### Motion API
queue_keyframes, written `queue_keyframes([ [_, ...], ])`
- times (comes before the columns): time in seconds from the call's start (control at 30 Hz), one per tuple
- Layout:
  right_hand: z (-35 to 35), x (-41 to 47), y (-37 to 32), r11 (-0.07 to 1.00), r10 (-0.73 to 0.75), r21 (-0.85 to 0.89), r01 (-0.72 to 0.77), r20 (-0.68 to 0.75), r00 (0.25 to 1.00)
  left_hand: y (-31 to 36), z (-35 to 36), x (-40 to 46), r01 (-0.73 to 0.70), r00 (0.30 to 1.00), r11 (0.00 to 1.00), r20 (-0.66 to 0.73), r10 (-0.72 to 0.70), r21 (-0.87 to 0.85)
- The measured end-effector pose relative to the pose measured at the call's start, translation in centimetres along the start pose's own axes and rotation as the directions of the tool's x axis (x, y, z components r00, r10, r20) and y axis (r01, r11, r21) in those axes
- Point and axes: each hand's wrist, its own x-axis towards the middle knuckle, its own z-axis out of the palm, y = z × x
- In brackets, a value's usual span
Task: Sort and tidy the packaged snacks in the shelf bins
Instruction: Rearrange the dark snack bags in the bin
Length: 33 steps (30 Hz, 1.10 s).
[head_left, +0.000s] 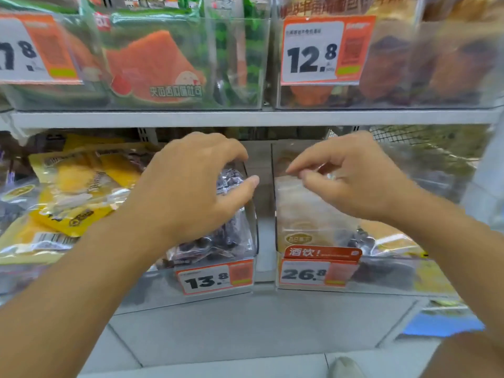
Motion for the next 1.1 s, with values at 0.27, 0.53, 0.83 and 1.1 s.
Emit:
queue_keyframes([
  [0.27, -4.4, -6.3, 11.2, 0.749, 0.608, -0.451, -0.485, 0.179, 0.773, 9.7, 6.4, 5.4, -0.233, 0.948, 0.971, 0.211, 0.238, -0.05],
  [0.53, -5.0, -6.4, 12.8, 0.716, 0.64, -0.549, -0.431, 0.27, 0.72, 14.1, 9.8, 8.5, -0.153, 0.941, 0.985, 0.317, 0.12, 0.08],
  [0.83, -5.3, -6.2, 12.7, 0.837, 0.533, -0.307, -0.454, 0.265, 0.804, 11.8, 10.7, 10.0, 0.257, 0.966, 0.951, 0.058, -0.25, -0.17],
  [1.1, -10.3, -9.0, 13.6, 0.825, 0.505, -0.262, -0.501, -0.057, 0.861, 13.3, 10.8, 10.2, -0.169, 0.982, 0.958, 0.048, 0.184, -0.23],
])
